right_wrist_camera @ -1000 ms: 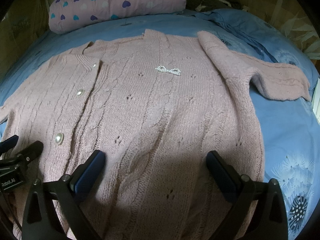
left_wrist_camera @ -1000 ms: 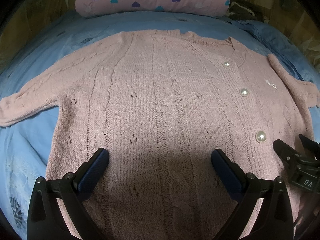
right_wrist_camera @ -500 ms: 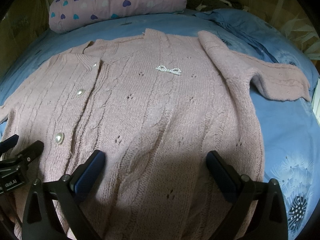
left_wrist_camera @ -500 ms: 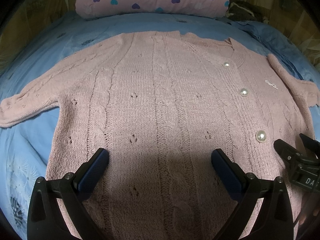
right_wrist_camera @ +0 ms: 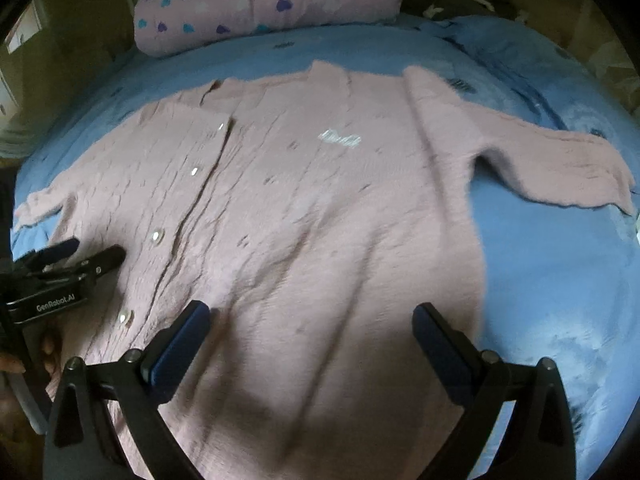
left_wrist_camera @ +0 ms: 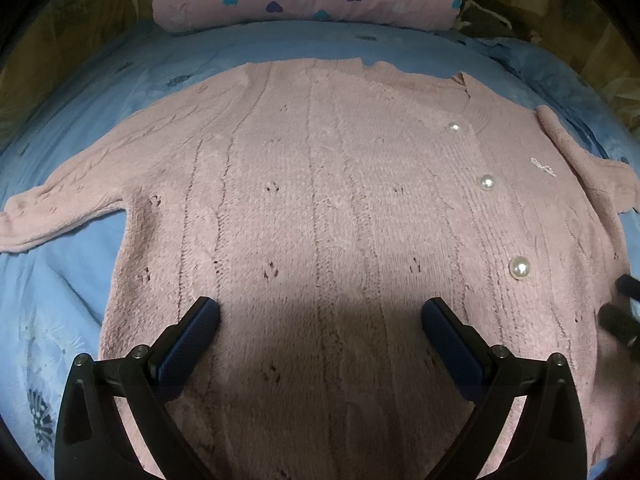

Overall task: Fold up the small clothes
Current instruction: 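Grasp the cardigan sleeve cuff with the right tool and lift it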

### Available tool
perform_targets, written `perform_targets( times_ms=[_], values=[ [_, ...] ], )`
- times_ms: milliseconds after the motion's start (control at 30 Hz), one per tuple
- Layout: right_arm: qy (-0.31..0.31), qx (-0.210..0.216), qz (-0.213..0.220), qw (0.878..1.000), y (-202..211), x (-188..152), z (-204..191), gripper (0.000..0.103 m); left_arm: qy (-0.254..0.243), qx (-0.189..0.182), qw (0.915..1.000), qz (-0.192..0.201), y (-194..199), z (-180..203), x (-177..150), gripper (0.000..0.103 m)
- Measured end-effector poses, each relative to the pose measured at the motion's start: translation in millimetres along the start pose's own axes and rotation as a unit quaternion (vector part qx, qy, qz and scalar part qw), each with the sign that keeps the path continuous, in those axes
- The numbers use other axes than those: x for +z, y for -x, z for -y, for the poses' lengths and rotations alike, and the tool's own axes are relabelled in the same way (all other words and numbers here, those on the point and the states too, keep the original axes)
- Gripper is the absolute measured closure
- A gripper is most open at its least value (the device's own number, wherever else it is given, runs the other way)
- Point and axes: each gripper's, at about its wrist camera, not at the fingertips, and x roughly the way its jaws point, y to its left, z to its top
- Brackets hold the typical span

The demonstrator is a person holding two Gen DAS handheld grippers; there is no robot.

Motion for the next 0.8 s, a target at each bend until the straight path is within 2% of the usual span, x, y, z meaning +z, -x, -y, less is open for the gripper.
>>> perform_targets(
  times_ms=[200,267,367,533,600,733,800],
  values=[
    [-0.038,-0.019,0.045,0.998,25,31,52,0.000,0.023,-0.016,0.9996,-0.006,11,-4,5,0.012],
    [-0.080,-0.036,0.060,0.994,26,45,77,0.000,0.030,-0.021,0.9993,0.011,20,-5,9,0.012],
    [-0.169,-0.029,0.074,0.982,20,59,117,0.000,0.031,-0.013,0.9989,0.032,32,-2,18,0.012],
    [-0.284,0.005,0.067,0.957,0,63,171,0.000,0.038,-0.006,0.9972,0.064,47,-2,32,0.012],
    [-0.309,0.002,0.063,0.949,-5,64,186,0.000,0.044,-0.011,0.9968,0.066,47,-3,37,0.012],
    [-0.318,-0.040,0.061,0.945,-17,67,205,0.000,0.043,-0.016,0.9970,0.063,41,3,38,0.012],
    [-0.322,-0.035,0.053,0.945,-30,70,216,0.000,0.038,-0.019,0.9971,0.063,37,7,38,0.012]
  ],
)
